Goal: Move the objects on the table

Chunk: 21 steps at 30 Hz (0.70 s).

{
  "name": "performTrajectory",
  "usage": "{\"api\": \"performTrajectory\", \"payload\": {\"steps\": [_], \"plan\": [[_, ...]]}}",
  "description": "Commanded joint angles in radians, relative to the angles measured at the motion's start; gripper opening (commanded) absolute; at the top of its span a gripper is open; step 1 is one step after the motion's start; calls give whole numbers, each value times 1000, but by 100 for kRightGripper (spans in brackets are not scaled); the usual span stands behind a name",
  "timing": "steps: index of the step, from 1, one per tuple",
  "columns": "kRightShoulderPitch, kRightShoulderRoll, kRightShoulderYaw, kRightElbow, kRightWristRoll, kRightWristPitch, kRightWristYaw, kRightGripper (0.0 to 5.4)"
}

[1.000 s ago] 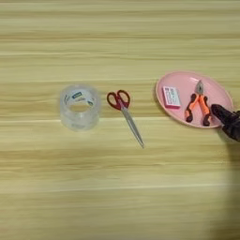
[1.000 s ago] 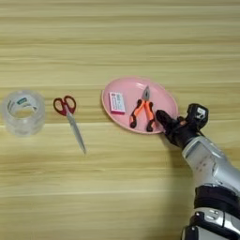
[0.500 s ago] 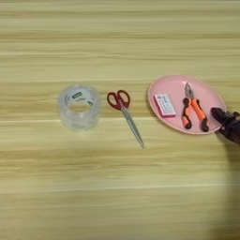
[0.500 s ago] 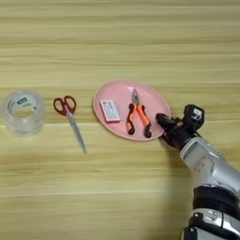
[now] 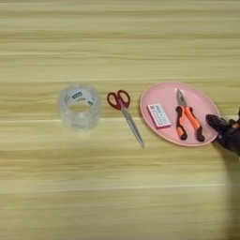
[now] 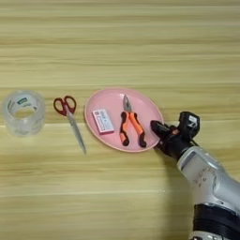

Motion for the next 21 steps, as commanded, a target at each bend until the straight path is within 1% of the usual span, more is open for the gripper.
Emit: {"api": "performTrajectory", "payload": {"steps": [1,4,10,11,13,14,21], "plan": [[-25,-5,36,-88,-4,6,-17,40],[-26,-5,37,-92,-6,8,-21,39],[-29,-14,28,-84,-34,-40,-39,38],[-28,-16,31,-86,-42,-51,-42,67],[-25,-17,38,-92,-59,-72,-48,83],[-25,-16,39,-93,-62,-75,-49,100],[-28,-7,38,-93,-69,-82,-48,171]]}}
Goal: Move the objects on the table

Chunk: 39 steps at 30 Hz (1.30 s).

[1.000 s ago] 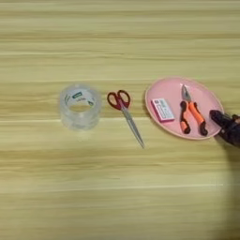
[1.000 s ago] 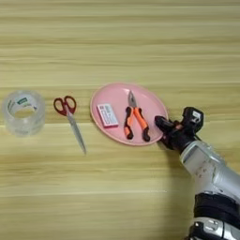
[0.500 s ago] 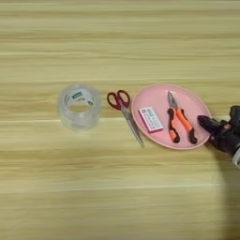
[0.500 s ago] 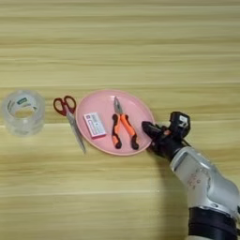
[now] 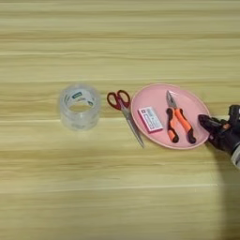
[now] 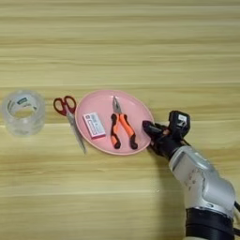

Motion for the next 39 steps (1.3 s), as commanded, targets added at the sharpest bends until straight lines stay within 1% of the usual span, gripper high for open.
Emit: {"api": "performTrajectory", "payload": {"steps": [1,4,5,6,9,12,15,21,26,27,28,39], "plan": [[-42,-29,-4,-44,-8,-49,-5,181],[-43,-29,-5,-46,-9,-51,-5,214],[-43,-29,-5,-45,-9,-52,-5,236],[-44,-29,-6,-43,-9,-53,-5,242],[-47,-29,-4,-37,-9,-55,-4,285],[-48,-29,-3,-36,-9,-56,-3,316],[-50,-29,-1,-32,-10,-58,-2,365],[-57,-27,3,-7,-13,-67,-2,436],[-64,-27,5,9,-15,-70,-4,374],[-64,-27,6,11,-15,-71,-3,368],[-65,-27,6,12,-15,-72,-3,331],[-66,-24,14,17,-11,-73,5,181]]}}
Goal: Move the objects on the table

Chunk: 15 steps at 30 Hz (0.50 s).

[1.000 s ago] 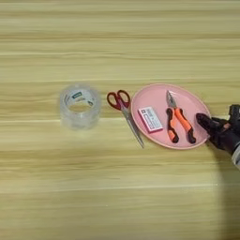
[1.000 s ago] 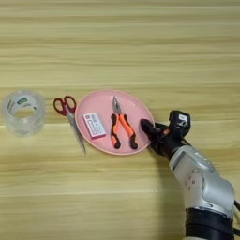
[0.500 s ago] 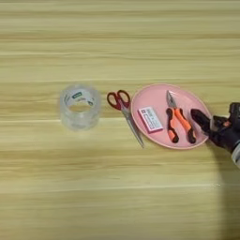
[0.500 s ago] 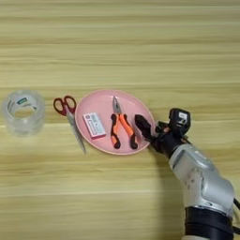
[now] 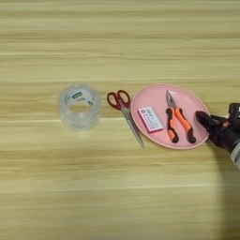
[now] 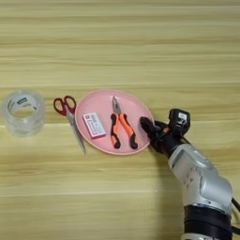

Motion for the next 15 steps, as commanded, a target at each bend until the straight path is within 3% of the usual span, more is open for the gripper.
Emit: {"api": "performTrajectory", "payload": {"steps": [1,9,15], "plan": [[-45,-23,6,-33,0,-18,2,166],[-61,-24,-20,-13,-3,-46,-25,60],[-78,-33,-47,13,-3,-70,-38,38]]}}
